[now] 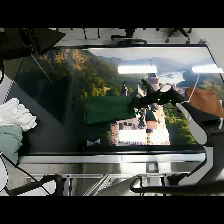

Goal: Fold the shirts.

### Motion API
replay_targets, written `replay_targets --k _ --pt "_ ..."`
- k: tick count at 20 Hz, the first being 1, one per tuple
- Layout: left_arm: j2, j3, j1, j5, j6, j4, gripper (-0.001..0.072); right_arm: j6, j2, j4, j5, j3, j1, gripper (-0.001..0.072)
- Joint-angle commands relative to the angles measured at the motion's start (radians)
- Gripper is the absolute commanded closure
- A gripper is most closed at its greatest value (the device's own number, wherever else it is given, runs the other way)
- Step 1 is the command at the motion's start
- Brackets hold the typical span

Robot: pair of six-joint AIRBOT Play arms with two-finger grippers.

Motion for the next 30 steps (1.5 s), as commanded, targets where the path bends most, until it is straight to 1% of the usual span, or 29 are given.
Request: replay_targets --k 1,3,6,10,15,18,20,22,23,25,26,28,30 --pt "0.001 0.0 0.0 -0.031 0.001 0.0 0.0687 0.013 0.086 0.06 0.022 0.06 -0.061 0.0688" --pt "0.001 0.0 0.0 -0.042 0.001 0.001 0.0687 0.075 0.156 0.06 0.023 0.117 -0.151 0.0688" --pt "0.001 0.0 0.0 -0.05 0.001 0.001 0.0687 0.13 0.233 0.06 0.023 0.198 -0.311 0.0688" --pt "0.001 0.0 0.0 -0.076 0.002 0.002 0.0687 0.2 0.257 0.06 0.029 0.305 -0.558 0.0688" --pt "0.001 0.0 0.0 -0.096 0.002 0.008 0.0687 0.229 0.258 0.057 0.088 0.346 -0.845 0.0688" --pt "0.001 0.0 0.0 -0.119 0.002 0.009 0.0687 0.245 0.272 0.018 0.154 0.348 -0.979 0.0688" --pt "0.001 0.0 0.0 -0.141 0.002 0.009 0.0687 0.252 0.301 -0.069 0.18 0.348 -1.034 0.0688" --pt "0.001 0.0 0.0 -0.156 0.002 0.009 0.0687 0.327 0.34 -0.222 0.185 0.348 -1.068 0.0688" --pt "0.001 0.0 0.0 -0.156 0.002 0.009 0.0687 0.38 0.356 -0.302 0.201 0.348 -1.081 0.0688" --pt "0.001 0.0 0.0 -0.156 0.002 0.009 0.0687 0.472 0.367 -0.425 0.266 0.344 -1.086 0.0688" --pt "0.001 0.0 -0.001 -0.154 0.002 0.009 0.0687 0.5 0.367 -0.471 0.307 0.338 -1.086 0.0688" --pt "0.001 0.0 -0.003 -0.153 0.002 0.008 0.0687 0.542 0.368 -0.515 0.371 0.295 -1.086 0.0688" --pt "0.001 0.0 -0.003 -0.153 0.001 0.008 0.0687 0.568 0.38 -0.536 0.39 0.213 -1.086 0.0688"
